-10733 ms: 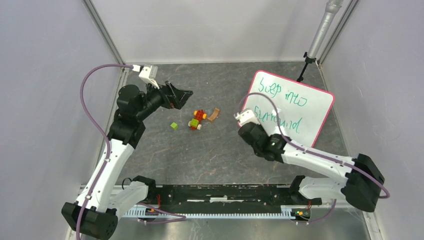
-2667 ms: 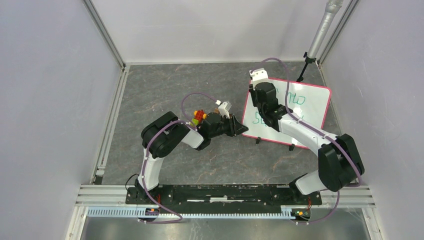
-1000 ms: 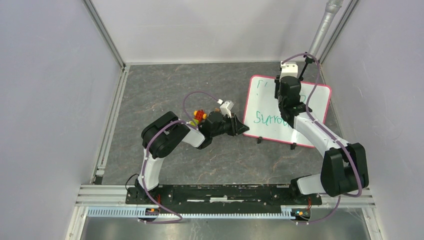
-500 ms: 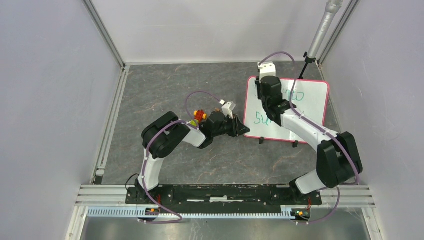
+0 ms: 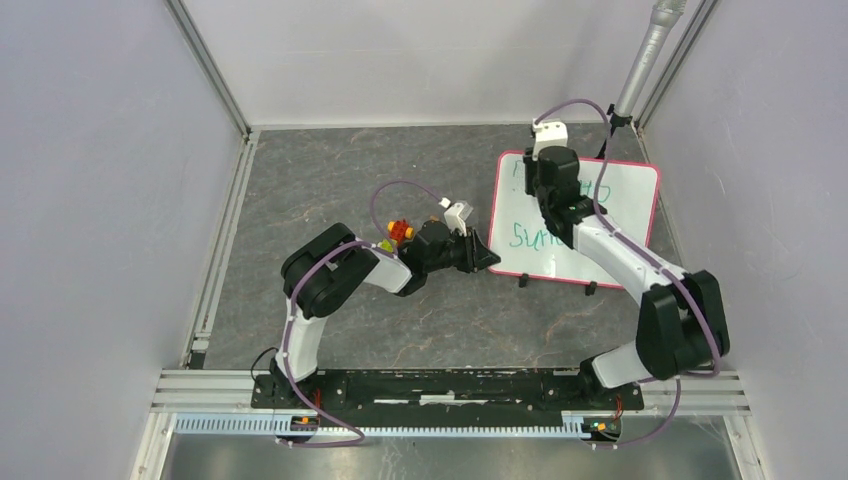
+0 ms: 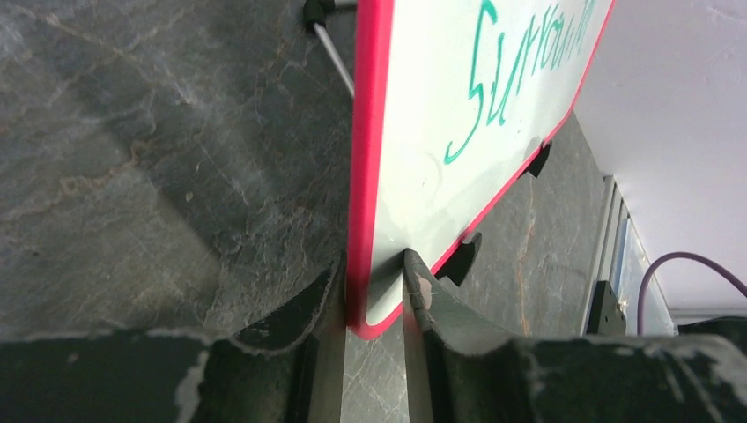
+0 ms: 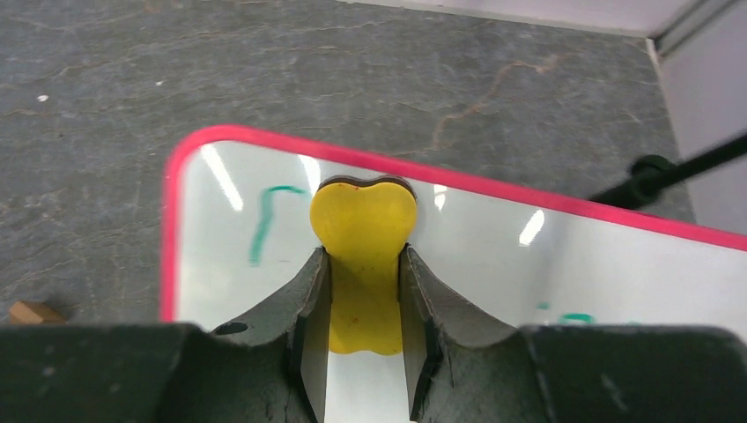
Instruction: Erase the whiteboard
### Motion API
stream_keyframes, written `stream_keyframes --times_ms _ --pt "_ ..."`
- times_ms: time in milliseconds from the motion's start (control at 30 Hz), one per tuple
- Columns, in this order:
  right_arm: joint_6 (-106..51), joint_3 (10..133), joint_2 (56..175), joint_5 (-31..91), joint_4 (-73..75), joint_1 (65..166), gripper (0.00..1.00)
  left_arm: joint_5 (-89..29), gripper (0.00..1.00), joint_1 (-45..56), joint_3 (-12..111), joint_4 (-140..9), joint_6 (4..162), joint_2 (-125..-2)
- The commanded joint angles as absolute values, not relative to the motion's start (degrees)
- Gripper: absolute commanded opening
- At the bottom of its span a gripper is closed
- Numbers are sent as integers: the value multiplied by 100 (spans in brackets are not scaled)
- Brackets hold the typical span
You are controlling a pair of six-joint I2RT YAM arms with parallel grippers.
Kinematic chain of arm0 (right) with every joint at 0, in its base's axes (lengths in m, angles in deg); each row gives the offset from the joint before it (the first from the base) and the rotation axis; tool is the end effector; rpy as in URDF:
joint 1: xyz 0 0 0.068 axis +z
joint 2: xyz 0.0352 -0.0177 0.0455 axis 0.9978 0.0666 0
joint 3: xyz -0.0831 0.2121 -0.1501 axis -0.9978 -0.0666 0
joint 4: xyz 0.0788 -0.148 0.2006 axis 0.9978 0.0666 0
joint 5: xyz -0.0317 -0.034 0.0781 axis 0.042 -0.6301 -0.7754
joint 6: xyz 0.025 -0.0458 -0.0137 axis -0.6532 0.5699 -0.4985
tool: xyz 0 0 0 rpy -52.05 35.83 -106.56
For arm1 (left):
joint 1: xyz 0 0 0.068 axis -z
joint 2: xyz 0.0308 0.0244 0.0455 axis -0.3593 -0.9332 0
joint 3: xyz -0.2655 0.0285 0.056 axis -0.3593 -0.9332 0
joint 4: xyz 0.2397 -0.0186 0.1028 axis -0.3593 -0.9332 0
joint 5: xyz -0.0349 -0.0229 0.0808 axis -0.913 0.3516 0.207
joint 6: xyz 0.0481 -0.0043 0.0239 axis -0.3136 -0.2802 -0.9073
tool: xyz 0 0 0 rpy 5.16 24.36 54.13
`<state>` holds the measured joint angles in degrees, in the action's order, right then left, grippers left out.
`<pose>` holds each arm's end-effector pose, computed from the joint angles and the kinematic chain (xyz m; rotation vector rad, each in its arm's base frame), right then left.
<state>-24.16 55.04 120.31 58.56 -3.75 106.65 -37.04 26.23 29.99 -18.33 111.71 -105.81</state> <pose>0.3280 0.1091 0.2809 -0.0561 1.9345 -0.0794 0.2674 -0.3035 0.1183 0.3333 2.0260 -1.2560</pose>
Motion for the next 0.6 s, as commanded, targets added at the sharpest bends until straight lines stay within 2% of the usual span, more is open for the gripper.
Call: stream_keyframes --times_ms 0,67,200,267,333,433,567 --pt "-2308 5083 11467 6105 -227 10332 33 -3696 2 2649 2976 -3057 10706 -10545" --pt "-2281 5007 11324 5925 -121 10333 33 -3894 9 2640 3081 -3243 10707 -10471" --pt "-2267 4922 11167 5889 -20 10332 33 -4173 44 2593 3166 -3390 10837 -10246" --pt "-2215 4971 11151 5863 7 10332 33 -4328 60 2523 3089 -3134 11073 -10139" --pt "-2169 5026 11141 5827 7 10330 33 -4460 71 2436 3059 -2861 11267 -10058" --pt "-2191 5062 11120 5626 7 10330 33 -4482 80 2319 3150 -2750 11399 -9958" --pt "-2224 5052 11199 5385 -101 10332 34 -4654 83 2054 3430 -2522 11784 -10047"
